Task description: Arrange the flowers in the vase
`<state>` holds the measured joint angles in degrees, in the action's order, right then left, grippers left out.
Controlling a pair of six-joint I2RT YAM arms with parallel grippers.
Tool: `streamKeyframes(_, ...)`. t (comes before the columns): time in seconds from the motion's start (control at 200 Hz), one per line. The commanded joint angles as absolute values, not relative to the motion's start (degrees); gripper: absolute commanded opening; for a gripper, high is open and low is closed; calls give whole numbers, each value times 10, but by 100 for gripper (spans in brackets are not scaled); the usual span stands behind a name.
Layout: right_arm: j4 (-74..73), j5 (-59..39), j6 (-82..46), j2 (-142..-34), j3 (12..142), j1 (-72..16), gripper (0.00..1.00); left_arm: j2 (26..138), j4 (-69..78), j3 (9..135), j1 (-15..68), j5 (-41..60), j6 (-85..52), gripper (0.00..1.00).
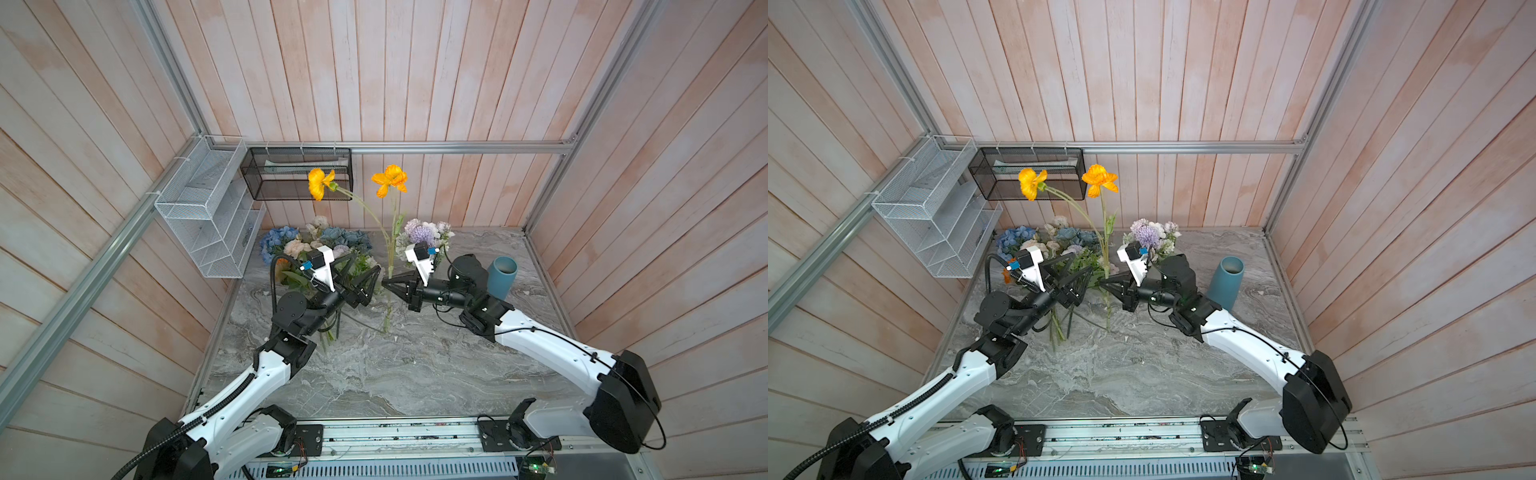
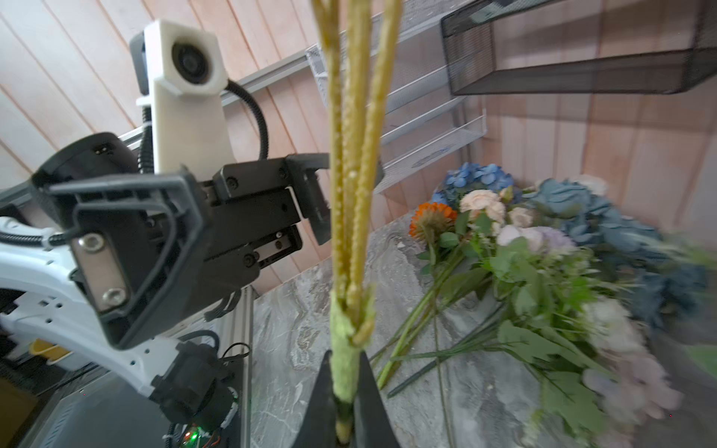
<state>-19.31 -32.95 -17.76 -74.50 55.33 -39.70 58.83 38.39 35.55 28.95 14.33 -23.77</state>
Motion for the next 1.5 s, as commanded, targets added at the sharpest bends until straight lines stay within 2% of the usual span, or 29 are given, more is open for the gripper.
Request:
streamKeyframes(0.0, -148, -255, -153, -686, 532, -367, 0, 607, 360, 331, 295, 116, -214, 100)
streamKeyframes(0.355, -57, -137, -116, -573, 513, -250, 0, 770, 395, 348, 406, 56, -160, 100)
streamKeyframes(0.6, -61, -38, -120, -557, 493, -184, 0, 930, 460, 435, 422, 59, -174, 100)
streamKeyframes(0.995, -133, -72, -122, -557, 464, -162, 0, 1080, 495, 593, 381, 58, -210, 100)
streamKeyframes(1.49, -238, -89, -123, -590, 474, -160, 0, 1123, 508, 682, 360, 71, -199, 100)
